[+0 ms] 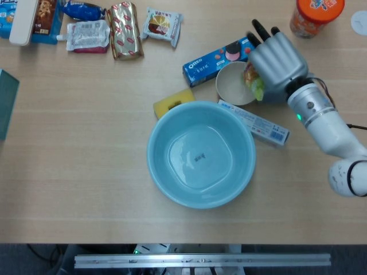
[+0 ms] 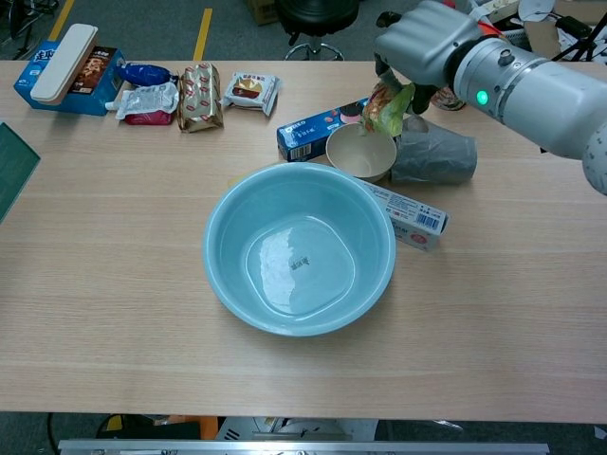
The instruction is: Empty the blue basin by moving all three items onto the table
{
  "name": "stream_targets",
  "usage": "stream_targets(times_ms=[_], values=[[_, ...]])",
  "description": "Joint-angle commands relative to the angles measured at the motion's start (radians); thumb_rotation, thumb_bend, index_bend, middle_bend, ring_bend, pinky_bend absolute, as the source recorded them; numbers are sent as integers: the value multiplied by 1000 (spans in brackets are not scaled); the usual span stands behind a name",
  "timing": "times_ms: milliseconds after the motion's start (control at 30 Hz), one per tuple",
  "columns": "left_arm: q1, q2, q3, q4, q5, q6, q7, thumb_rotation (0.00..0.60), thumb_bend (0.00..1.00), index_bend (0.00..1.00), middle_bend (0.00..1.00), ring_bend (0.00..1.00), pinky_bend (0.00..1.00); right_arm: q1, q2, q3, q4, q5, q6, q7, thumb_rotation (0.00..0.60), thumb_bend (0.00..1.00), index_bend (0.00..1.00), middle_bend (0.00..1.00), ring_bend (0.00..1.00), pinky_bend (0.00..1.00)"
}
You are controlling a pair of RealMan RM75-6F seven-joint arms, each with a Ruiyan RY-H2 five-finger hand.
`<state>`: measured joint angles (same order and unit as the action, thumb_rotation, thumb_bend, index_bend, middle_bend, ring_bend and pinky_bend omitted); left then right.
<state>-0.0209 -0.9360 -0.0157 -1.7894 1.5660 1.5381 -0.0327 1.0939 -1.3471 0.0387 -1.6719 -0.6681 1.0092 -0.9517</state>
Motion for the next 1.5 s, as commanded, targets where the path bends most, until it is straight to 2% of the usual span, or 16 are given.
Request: stream_targets(times_ms=[33, 133, 300, 433, 600, 833, 1000, 1167, 1300, 1500], values=[[-2, -1, 1, -3, 0, -4, 3, 600, 426, 459, 388, 321, 224, -11, 12, -4, -18, -5, 14, 4, 600, 76, 0, 14, 28, 283], [-4, -2, 2, -4, 1, -6, 7, 600, 427, 459, 388, 321, 224, -25, 21, -7, -23, -23, 26, 21, 600, 1, 0, 10, 26, 280], [-5, -3, -1, -1, -1, -1, 4, 600, 427, 459, 388, 321, 224, -62, 68, -10, -67, -58, 78, 44, 600, 0, 0, 8, 23, 277], [-14, -9, -8, 10, -7, -7, -3, 600, 426, 459, 388, 321, 224, -136, 166, -31, -170, -110, 181, 72, 600, 0, 0, 51, 27, 277], [-32, -23, -20, 24, -11, -19, -7, 600, 426, 459, 389, 321, 224, -274, 298, -76, -287, -212, 332, 153, 600, 44, 8, 150, 106, 316], [-52, -43, -34, 42, -17, -29, 2, 600, 427, 457, 389, 321, 224, -481, 408, -177, -352, -389, 512, 232, 600, 110, 187, 274, 215, 365], [-60, -54, -36, 49, -14, -30, 22, 600, 426, 457, 389, 320, 224, -640, 447, -243, -362, -509, 647, 271, 600, 111, 234, 298, 241, 365], [-63, -56, -31, 46, 5, -26, 23, 600, 427, 457, 388, 321, 224, -769, 461, -282, -361, -559, 727, 294, 600, 110, 235, 304, 245, 365], [-65, -60, -30, 57, 0, -29, 17, 600, 426, 457, 388, 321, 224, -841, 463, -291, -351, -577, 751, 306, 600, 111, 235, 305, 245, 365], [-65, -61, -25, 60, 7, -24, 16, 600, 427, 457, 389, 320, 224, -893, 468, -266, -335, -614, 756, 318, 600, 111, 236, 306, 245, 365]])
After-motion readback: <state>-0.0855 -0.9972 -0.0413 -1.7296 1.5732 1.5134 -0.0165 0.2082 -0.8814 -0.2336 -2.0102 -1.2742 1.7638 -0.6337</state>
